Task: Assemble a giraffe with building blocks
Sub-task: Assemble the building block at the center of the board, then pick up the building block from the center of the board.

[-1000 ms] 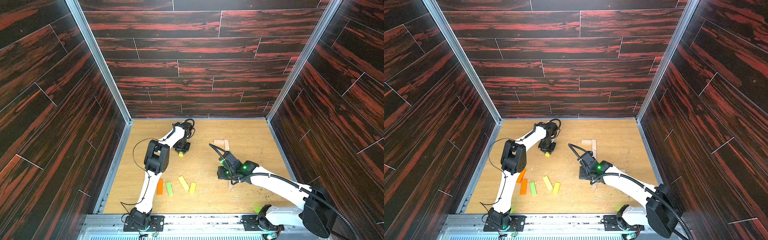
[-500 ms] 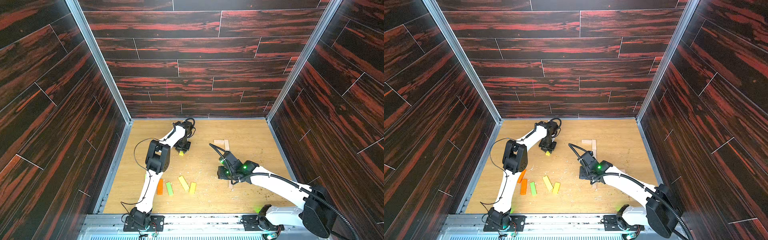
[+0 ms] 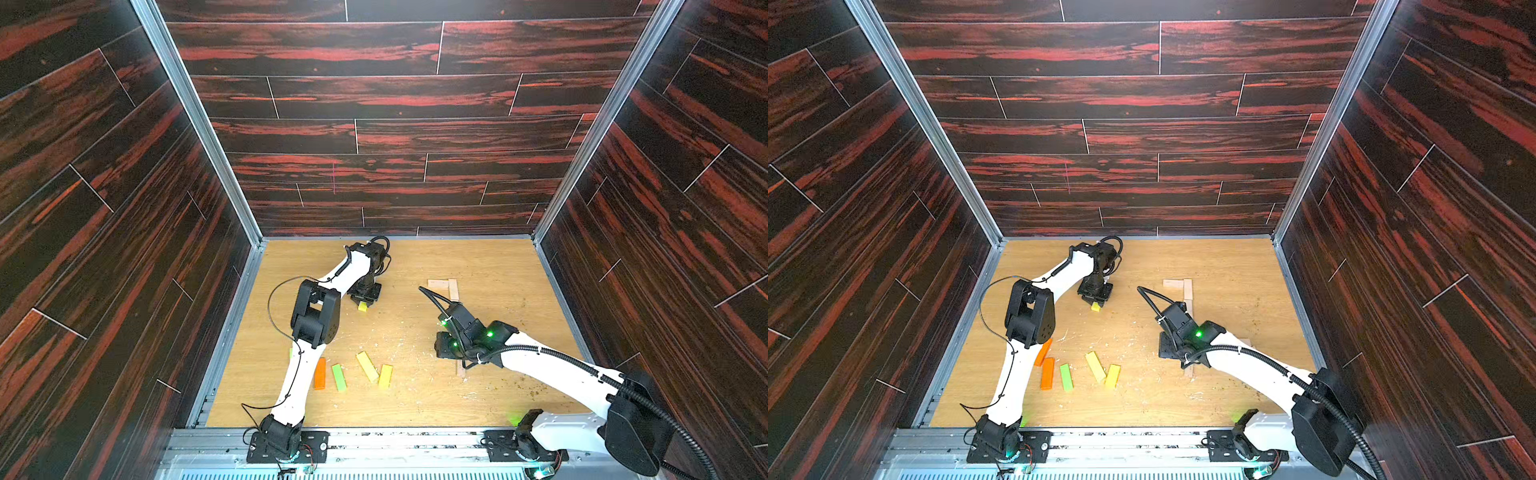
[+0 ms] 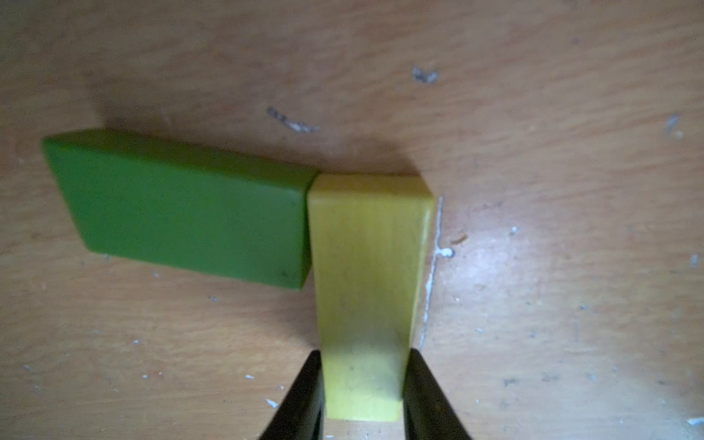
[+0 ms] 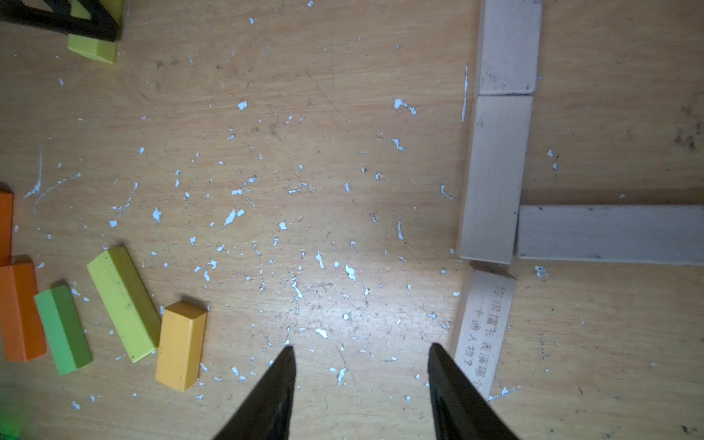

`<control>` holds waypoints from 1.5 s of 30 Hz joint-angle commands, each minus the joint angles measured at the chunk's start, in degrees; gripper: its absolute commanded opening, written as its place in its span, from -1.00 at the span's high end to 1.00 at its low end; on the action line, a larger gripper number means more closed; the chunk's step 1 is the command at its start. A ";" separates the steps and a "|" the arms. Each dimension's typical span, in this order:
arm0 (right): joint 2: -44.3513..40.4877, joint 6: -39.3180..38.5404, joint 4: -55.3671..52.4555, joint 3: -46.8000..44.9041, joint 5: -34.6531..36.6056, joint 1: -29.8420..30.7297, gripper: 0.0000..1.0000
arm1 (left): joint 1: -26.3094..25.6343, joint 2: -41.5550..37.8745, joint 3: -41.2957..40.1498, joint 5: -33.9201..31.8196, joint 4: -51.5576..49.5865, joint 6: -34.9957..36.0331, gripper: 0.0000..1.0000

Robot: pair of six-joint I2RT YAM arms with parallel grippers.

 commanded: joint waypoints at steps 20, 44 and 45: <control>-1.26 -0.02 -1.55 1.83 -0.24 -0.14 -0.13 | 0.33 -26.30 -10.49 -7.36 0.55 -3.65 -0.29; -3.38 2.61 3.61 -3.23 -3.09 3.88 -0.13 | 9.91 -45.06 -59.57 -4.96 16.40 -14.76 -0.56; -3.64 2.59 3.57 -3.35 -2.91 3.88 -0.13 | 10.17 -43.87 -59.81 -4.87 16.71 -14.58 -0.53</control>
